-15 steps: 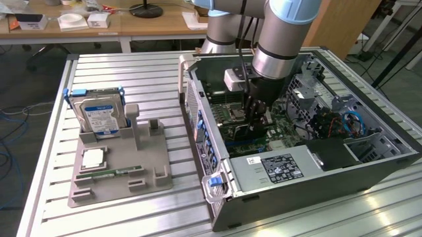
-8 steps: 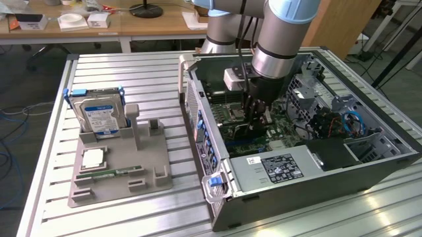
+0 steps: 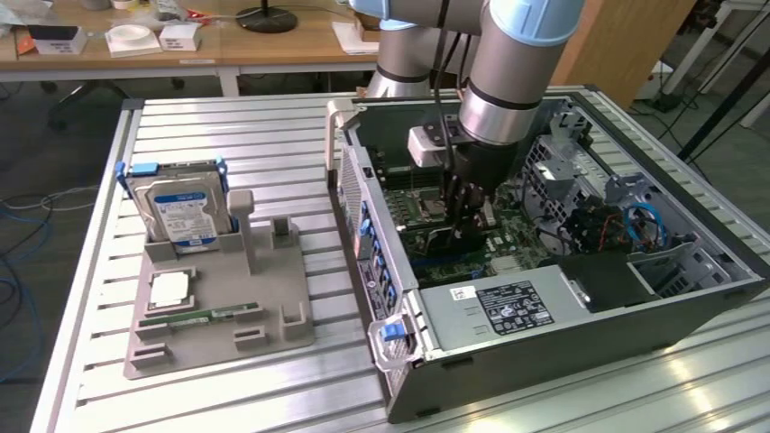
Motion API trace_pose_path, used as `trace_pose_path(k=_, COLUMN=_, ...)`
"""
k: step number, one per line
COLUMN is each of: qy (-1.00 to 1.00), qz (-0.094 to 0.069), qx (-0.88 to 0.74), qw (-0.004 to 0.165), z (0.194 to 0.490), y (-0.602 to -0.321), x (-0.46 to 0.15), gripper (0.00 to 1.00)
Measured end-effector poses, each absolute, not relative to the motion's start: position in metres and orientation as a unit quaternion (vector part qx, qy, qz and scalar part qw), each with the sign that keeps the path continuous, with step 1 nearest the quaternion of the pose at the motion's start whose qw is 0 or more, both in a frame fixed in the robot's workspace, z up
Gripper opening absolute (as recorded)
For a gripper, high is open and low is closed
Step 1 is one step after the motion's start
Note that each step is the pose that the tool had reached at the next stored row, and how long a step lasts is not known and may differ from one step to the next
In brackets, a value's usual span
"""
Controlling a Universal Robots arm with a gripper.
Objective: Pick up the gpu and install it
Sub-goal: 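Insert the gpu into the slot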
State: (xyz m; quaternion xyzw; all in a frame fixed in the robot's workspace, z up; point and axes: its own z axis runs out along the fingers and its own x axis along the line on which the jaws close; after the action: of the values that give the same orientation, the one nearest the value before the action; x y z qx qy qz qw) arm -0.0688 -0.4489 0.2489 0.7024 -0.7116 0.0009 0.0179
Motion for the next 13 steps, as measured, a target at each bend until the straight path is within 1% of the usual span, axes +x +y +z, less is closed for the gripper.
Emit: trace_pose_path(k=13, qy=-0.712, qz=0.002, qx=0.702, qw=0.017, z=0.2471, y=-0.4491, x=-0.0689, gripper=0.26)
